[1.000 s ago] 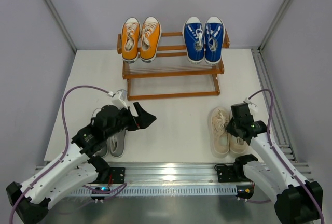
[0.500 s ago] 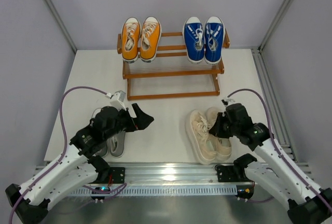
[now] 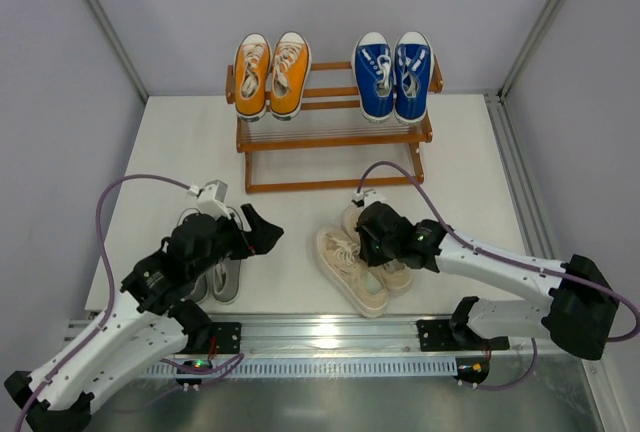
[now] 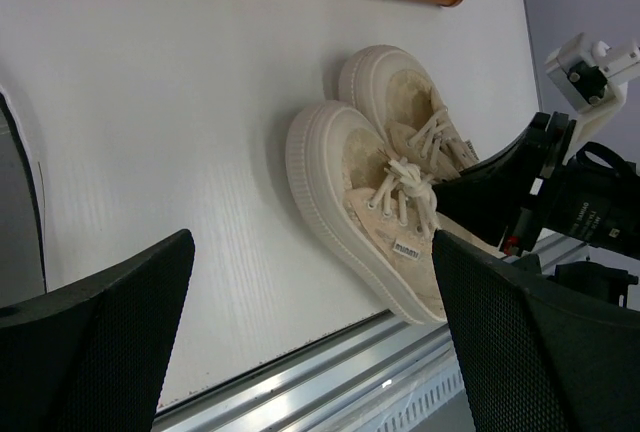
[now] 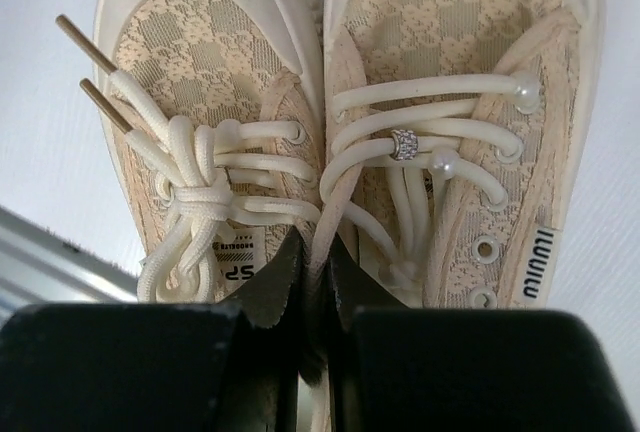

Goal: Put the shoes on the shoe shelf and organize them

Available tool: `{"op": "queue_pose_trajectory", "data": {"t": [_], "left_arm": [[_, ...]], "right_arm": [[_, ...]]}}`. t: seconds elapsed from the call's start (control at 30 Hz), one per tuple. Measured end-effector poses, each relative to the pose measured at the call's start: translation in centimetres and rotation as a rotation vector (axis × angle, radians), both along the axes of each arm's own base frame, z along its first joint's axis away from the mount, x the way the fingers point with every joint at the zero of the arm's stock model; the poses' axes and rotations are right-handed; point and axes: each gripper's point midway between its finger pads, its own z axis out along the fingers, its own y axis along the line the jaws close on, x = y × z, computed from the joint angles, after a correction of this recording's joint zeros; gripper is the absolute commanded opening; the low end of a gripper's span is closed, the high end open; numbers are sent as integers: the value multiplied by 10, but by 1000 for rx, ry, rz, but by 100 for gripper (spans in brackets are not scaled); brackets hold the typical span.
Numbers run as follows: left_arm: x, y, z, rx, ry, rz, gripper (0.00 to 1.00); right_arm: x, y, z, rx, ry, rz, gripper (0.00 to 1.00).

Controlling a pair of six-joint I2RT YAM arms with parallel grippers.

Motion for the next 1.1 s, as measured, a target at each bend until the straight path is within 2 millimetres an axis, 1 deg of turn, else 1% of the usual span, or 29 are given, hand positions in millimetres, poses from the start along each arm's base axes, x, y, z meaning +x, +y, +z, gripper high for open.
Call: {"op": "queue_pose_trajectory", "data": {"t": [0.1,0.2,0.3,0.37,0.4,0.47,0.5,0.57,0.6,0.77,0.93,1.03,1.1], "left_arm": [[0,3,0,2,-4,12,100],[1,3,-1,6,-1,16,100],[1,4,-3,14,6,20,100],[1,4,-4,18,11,21,100],[1,4,-5,19,12,21,100],[1,5,-5,21,14,22,100],[1,5,-5,22,14,24,100],[1,6,-6,25,14,27,100],[1,6,-6,25,14,28,100],[2,5,-8,31,21,27,100],[3,4,-12,44,36,27,100],[2,5,-10,39,29,28,100],[2,5,-9,35,25,28,100]], "right_arm": [[12,11,-8,-23,-46,-39,4],[20,28,-16,-50,-76,-49,4],[26,52,-16,-64,-99,-19,4],[30,67,-14,-36,-114,-5,4],[32,74,-13,-19,-123,4,16],[31,81,-12,4,-127,24,55],[32,83,-9,14,-137,32,79],[33,86,0,49,-169,42,90],[33,86,4,61,-182,47,92],[31,75,21,95,-247,73,92],[30,71,31,98,-284,111,89],[24,67,29,93,-281,151,85],[17,64,23,83,-262,184,83]]}}
